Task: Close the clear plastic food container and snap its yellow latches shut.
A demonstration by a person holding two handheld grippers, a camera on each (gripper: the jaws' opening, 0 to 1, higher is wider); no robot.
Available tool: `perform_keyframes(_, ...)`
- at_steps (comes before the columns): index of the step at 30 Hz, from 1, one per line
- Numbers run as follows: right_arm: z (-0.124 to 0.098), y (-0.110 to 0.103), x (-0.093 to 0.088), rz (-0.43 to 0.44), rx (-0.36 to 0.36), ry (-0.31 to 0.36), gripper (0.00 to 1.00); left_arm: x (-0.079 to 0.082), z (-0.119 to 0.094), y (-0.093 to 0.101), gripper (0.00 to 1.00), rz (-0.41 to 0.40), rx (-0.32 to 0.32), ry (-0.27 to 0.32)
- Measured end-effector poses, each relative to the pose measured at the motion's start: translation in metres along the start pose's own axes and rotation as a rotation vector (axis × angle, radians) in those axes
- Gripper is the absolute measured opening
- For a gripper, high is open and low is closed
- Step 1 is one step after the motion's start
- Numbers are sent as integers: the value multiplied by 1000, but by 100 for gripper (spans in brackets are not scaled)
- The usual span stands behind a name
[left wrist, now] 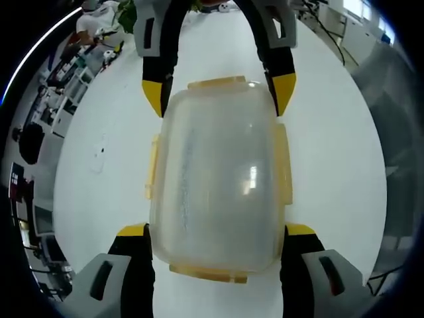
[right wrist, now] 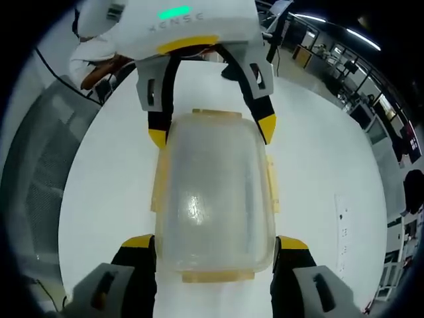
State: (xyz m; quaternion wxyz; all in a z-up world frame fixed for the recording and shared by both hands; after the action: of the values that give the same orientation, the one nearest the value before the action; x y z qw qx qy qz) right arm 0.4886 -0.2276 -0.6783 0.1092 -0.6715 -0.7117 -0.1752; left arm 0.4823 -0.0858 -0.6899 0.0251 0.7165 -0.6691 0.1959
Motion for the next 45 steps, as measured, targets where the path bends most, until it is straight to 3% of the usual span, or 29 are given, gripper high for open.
perform_keyframes(25,1,3,0,0,-2,-2,71,1,2,-1,77,0,22,1)
perform_keyframes(35,-1,2,0,24,-18,17,72,1,-2,-3,77,-19,14,34)
perform_keyframes(45,-8,0,-2,67,-72,79,89,1,-8,-3,95,-39,77,86)
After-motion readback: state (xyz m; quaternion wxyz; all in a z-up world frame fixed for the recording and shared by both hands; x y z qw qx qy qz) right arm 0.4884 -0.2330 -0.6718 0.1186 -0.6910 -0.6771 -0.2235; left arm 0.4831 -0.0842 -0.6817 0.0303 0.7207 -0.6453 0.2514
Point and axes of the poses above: the point that each gripper's makers call its tool centre point, and the gripper's own axes: z roughly forward along the fingers, y roughly to its right, x roughly out of its top, the point moved 8 cm from there along -z, roughly backward along the fingers
